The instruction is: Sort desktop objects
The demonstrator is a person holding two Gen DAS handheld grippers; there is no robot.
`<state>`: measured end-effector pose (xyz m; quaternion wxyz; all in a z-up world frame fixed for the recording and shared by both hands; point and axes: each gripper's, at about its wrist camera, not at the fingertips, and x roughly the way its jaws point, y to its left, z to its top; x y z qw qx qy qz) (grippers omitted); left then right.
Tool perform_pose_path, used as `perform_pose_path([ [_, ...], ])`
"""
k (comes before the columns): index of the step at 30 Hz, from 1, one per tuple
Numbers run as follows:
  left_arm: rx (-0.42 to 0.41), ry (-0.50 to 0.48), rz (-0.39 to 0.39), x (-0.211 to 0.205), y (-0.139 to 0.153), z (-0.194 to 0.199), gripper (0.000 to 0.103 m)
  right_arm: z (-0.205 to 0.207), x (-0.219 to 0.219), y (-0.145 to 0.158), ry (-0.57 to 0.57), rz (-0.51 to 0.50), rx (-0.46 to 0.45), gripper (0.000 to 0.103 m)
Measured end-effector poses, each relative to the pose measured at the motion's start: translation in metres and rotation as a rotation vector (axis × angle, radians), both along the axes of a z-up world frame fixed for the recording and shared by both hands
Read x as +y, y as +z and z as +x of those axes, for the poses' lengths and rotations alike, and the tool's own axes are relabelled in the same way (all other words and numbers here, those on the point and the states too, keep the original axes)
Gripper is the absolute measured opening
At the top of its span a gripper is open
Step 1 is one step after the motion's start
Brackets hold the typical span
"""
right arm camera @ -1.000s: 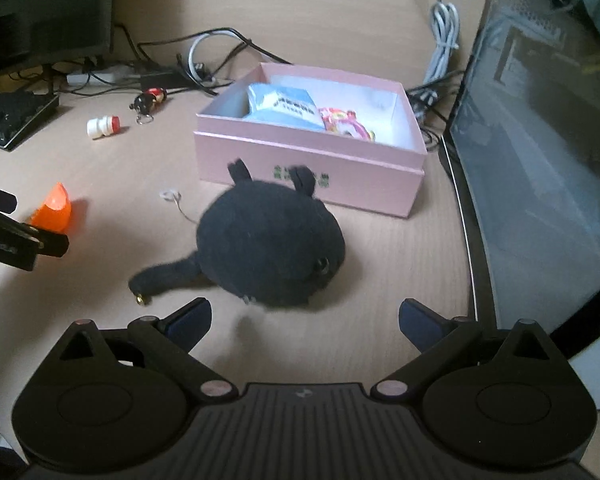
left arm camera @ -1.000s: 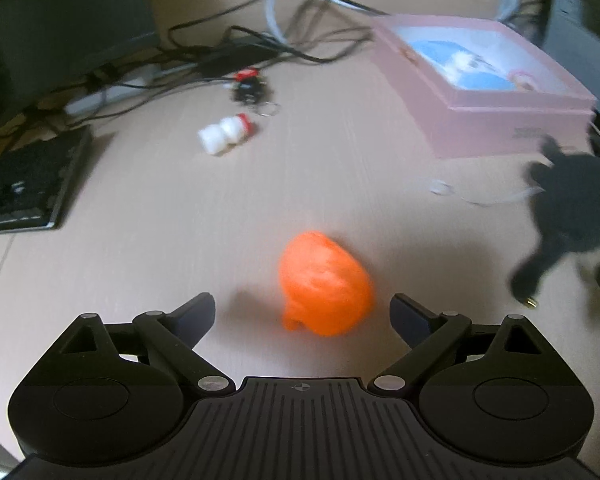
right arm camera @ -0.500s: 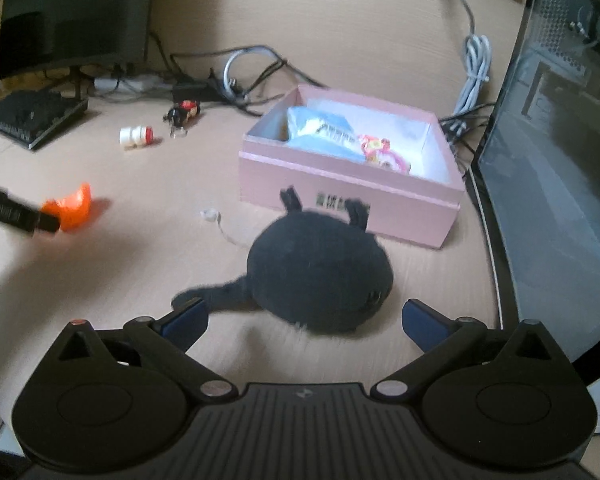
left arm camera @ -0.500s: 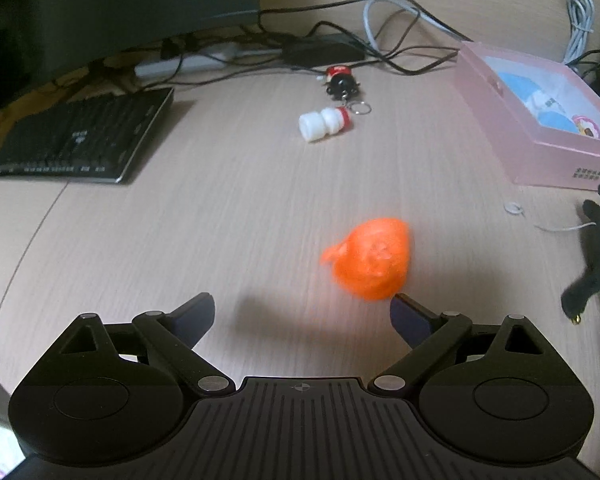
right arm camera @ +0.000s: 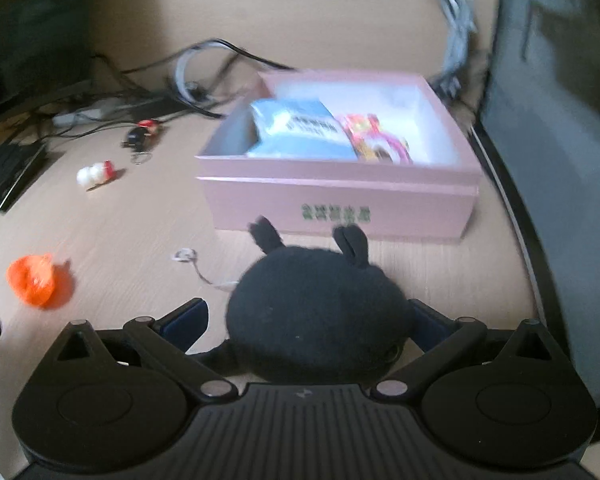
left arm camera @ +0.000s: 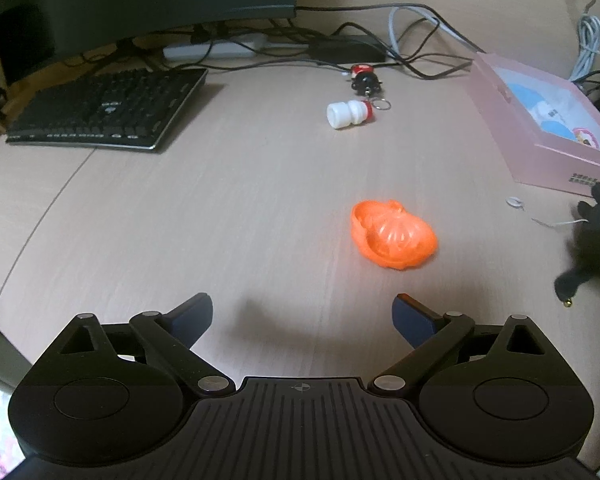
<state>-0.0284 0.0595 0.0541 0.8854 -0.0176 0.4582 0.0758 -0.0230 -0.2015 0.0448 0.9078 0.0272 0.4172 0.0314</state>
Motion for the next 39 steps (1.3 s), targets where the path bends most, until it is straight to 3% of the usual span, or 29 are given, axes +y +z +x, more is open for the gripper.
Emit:
perform_pose_path([
  [4, -0.006, -0.017, -0.006, -0.003, 0.000, 0.003, 0.099, -0.011, -0.001, 0.000, 0.006, 0.001, -0.002, 0.087],
  [16, -0.054, -0.144, -0.048, -0.031, -0.003, 0.026, 0.099, -0.062, 0.002, 0.005, 0.081, -0.065, -0.001, 0.087],
  [18, -0.076, -0.154, -0.051, -0.035, -0.004, 0.029, 0.095, -0.069, 0.002, 0.006, 0.079, -0.083, -0.001, 0.087],
  [20, -0.075, -0.163, -0.073, -0.037, -0.005, 0.034, 0.082, -0.074, 0.000, 0.006, 0.079, -0.095, 0.000, 0.087],
  [22, -0.074, -0.173, -0.092, -0.039, -0.008, 0.037, 0.084, -0.079, -0.001, 0.006, 0.079, -0.104, 0.000, 0.087],
  [31, -0.064, -0.196, -0.031, -0.047, -0.021, 0.055, 0.082, -0.089, -0.006, 0.005, 0.075, -0.130, -0.001, 0.088],
  [33, -0.059, -0.184, -0.016, -0.046, -0.024, 0.059, 0.077, -0.089, -0.007, 0.005, 0.073, -0.128, 0.001, 0.089],
  [35, -0.053, -0.177, -0.001, -0.045, -0.024, 0.061, 0.057, -0.089, -0.007, 0.005, 0.072, -0.124, 0.002, 0.089],
  [39, -0.062, -0.192, -0.005, -0.043, -0.020, 0.054, 0.055, -0.087, -0.006, 0.009, 0.084, -0.122, 0.000, 0.087],
])
